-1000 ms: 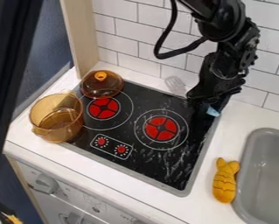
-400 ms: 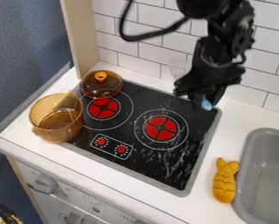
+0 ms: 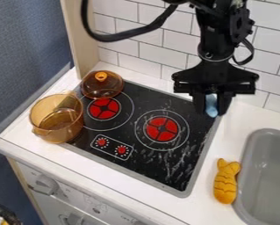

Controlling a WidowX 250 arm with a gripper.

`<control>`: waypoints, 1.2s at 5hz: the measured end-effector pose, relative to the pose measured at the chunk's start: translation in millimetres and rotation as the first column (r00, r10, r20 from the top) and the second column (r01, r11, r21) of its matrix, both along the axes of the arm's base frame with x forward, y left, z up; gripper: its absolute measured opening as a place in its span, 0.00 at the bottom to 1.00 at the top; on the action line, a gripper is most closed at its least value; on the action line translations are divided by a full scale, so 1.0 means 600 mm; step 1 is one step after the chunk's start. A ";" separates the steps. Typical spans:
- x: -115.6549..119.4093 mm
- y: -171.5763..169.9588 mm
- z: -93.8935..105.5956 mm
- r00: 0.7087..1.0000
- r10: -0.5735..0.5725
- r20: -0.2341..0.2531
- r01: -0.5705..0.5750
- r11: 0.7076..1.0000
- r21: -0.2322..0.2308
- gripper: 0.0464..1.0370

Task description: Put the spatula to the bottom right corner of the stove

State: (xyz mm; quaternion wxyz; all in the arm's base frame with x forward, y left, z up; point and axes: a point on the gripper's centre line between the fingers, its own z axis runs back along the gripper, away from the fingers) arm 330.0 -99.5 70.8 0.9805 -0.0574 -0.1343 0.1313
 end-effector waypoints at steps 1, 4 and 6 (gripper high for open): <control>-0.035 -0.028 -0.007 0.965 -0.256 -0.056 0.256 0.967 0.000 0.30; -0.123 -0.005 -0.079 0.871 -0.442 -0.214 0.456 0.890 0.018 0.30; -0.131 0.048 -0.077 0.916 -0.371 -0.154 0.383 0.922 0.059 0.30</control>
